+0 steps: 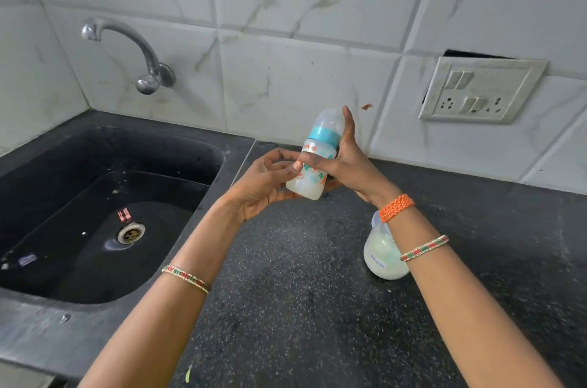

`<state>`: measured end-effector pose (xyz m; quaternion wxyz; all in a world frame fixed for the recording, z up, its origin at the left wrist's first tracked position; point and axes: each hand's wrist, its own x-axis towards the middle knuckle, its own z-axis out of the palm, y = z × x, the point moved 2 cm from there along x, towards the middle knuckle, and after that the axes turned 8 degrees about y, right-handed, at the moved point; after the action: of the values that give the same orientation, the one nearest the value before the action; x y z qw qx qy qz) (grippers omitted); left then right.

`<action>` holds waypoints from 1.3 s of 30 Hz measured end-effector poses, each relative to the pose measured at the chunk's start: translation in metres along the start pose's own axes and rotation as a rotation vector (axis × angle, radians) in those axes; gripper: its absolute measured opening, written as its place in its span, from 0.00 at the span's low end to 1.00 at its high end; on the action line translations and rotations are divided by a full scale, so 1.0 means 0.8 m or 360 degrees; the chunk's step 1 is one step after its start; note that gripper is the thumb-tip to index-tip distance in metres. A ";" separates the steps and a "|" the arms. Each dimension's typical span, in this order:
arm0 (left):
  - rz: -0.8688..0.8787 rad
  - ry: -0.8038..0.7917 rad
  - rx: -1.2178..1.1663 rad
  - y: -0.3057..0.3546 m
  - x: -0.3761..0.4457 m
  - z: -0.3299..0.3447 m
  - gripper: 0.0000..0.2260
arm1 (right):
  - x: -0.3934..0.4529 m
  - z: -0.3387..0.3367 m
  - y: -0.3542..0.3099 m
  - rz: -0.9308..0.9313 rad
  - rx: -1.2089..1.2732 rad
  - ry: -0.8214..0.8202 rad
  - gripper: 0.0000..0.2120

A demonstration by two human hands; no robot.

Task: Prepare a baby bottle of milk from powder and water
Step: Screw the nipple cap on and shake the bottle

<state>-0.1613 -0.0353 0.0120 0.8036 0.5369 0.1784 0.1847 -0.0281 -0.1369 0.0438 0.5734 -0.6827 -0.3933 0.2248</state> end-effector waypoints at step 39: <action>-0.0699 0.0614 0.1052 -0.105 0.037 -0.123 0.05 | 0.007 0.005 0.000 0.0343 0.2049 0.0483 0.16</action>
<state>-0.1748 0.0277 -0.1037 0.5609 0.6701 0.4845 0.0394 -0.0279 -0.1301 0.0434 0.8895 -0.2639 -0.0254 0.3721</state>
